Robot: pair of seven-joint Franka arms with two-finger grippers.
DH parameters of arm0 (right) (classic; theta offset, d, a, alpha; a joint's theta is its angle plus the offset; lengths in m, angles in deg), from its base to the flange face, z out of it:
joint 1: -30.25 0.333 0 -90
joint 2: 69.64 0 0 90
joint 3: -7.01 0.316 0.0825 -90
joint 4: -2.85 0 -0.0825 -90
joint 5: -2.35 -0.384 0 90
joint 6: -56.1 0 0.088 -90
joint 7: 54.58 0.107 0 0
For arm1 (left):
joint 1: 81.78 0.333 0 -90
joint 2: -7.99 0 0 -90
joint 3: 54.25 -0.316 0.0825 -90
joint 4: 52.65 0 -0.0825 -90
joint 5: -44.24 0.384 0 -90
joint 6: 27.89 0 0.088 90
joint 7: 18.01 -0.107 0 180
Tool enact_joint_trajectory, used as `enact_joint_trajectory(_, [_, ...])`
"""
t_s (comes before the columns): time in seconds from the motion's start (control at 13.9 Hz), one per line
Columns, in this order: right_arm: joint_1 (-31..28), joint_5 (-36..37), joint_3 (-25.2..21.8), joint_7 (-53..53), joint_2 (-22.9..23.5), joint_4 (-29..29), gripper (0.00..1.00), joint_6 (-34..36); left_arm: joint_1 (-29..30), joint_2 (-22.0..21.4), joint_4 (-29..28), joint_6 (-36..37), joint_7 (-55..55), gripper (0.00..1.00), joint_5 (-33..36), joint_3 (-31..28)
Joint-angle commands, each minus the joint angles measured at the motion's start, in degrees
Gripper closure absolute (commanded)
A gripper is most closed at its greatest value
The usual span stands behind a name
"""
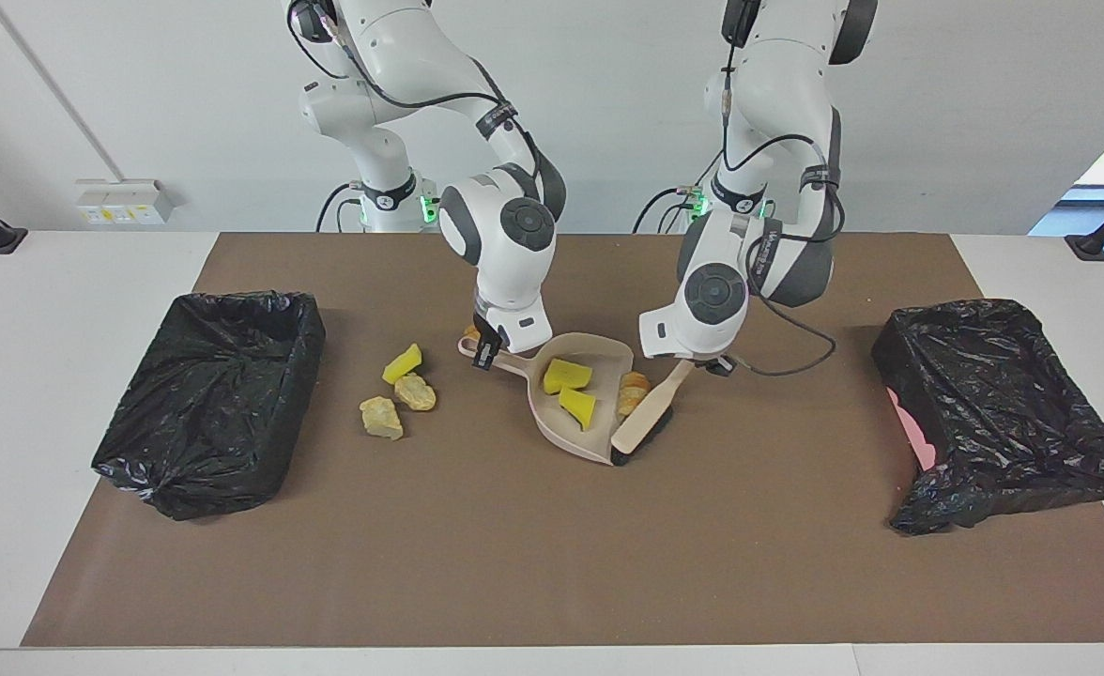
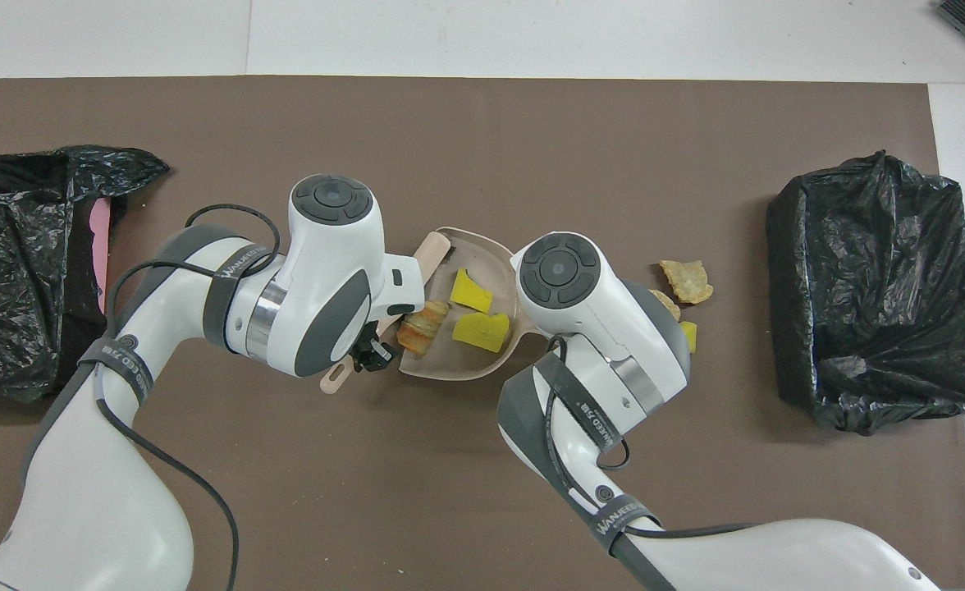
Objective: Sweep and dump trash in bin
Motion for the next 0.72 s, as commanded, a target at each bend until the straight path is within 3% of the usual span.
enact_joint_trajectory(0.0, [-0.9, 0.3, 0.4, 1.8, -0.9, 1.7, 1.0, -1.6, -0.5, -3.4, -2.9, 2.2, 5.1, 1.0, -0.9, -0.6])
enact_joint_trajectory(0.36, [-1.9, 0.4, 0.4, 1.0, -0.8, 1.2, 1.0, -1.2, -2.4, -5.1, -5.3, 2.9, 15.0, 1.0, -0.9, -0.6])
enact_joint_trajectory(0.65, [-2.7, 0.4, 0.4, 0.4, -0.9, 1.1, 1.0, -1.1, -4.6, -6.3, -7.1, 1.0, 35.3, 1.0, -0.9, -0.5])
